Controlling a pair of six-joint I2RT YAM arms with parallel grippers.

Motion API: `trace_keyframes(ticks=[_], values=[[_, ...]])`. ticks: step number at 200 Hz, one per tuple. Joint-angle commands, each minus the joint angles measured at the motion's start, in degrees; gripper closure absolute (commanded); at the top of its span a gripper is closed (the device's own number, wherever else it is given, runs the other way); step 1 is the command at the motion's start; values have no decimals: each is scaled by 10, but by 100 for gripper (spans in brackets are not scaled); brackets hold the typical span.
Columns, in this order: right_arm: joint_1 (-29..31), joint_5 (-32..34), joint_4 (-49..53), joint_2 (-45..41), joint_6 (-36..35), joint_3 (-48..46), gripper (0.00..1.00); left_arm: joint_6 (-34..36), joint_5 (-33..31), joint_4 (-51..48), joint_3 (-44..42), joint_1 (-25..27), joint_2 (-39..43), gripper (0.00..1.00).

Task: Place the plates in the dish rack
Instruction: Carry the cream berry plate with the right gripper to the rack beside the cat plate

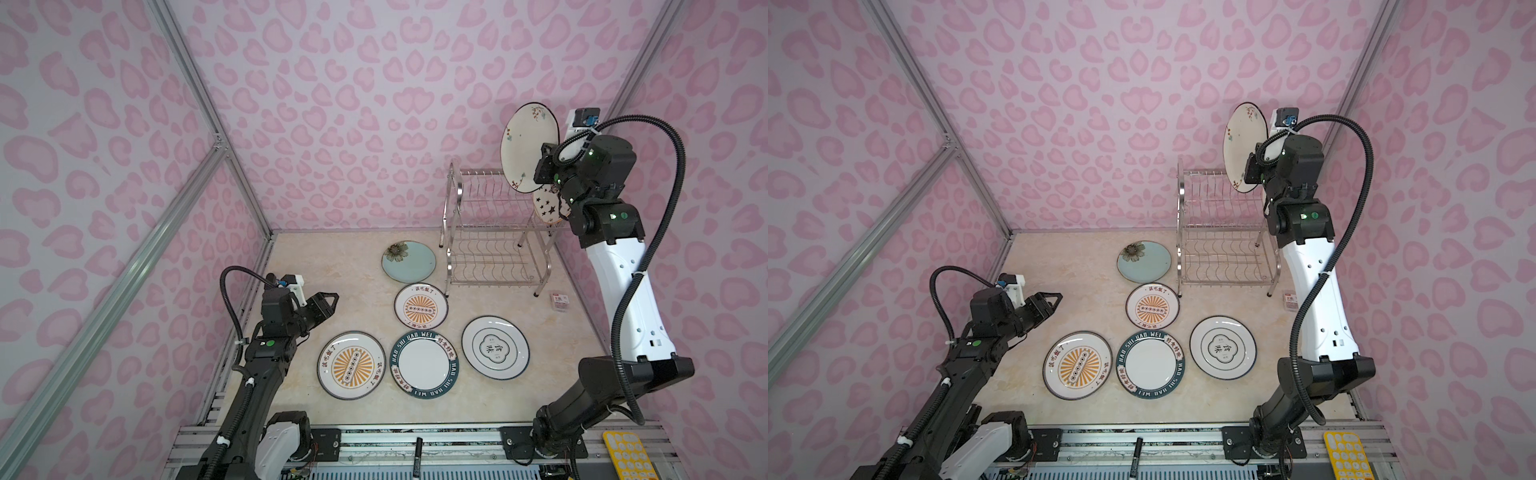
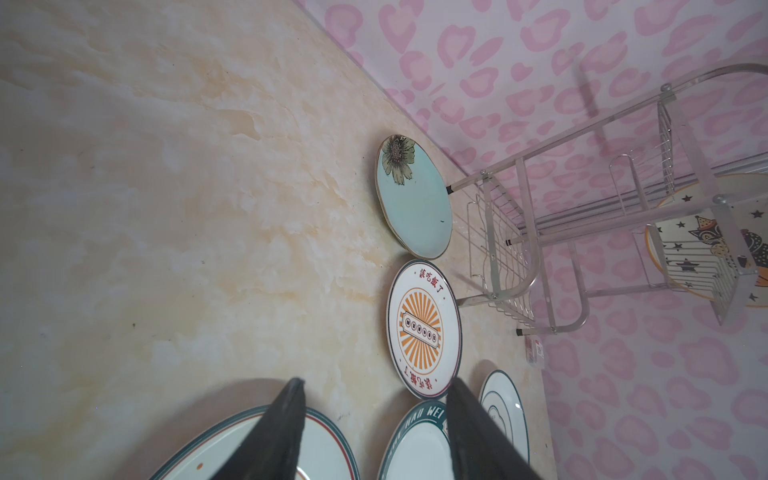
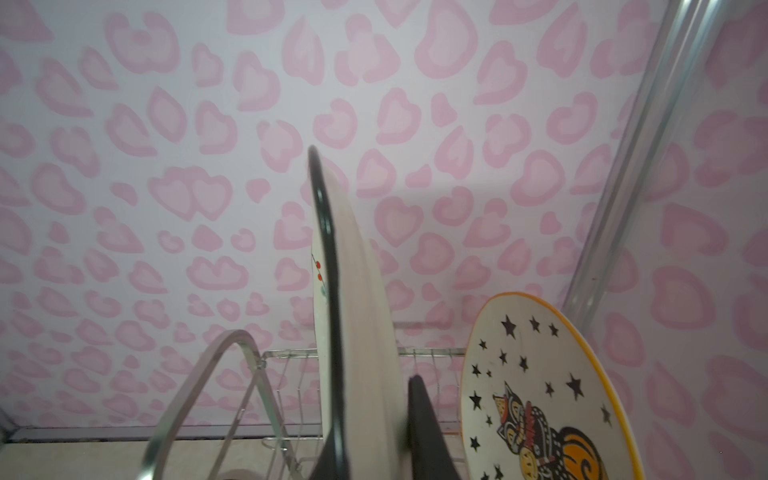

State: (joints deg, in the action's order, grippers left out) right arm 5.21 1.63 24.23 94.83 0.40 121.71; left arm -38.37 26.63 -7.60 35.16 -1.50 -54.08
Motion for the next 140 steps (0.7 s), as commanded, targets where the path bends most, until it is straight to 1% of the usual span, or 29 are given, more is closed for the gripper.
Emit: trace_keyframes(ticks=[1, 34, 57, 87, 140], values=[[1, 94, -52, 14, -76, -3, 100, 5, 9, 26, -3, 0, -3, 43], [1, 148, -79, 27, -115, -35, 100, 6, 7, 23, -1, 0, -1, 43], [1, 162, -78, 42, -142, -38, 100, 8, 3, 23, -4, -1, -3, 43], [-1, 180, -77, 56, -158, -40, 100, 7, 7, 28, -4, 0, -11, 43], [-15, 171, -75, 61, -152, -59, 100, 8, 5, 22, 0, 0, -11, 43]])
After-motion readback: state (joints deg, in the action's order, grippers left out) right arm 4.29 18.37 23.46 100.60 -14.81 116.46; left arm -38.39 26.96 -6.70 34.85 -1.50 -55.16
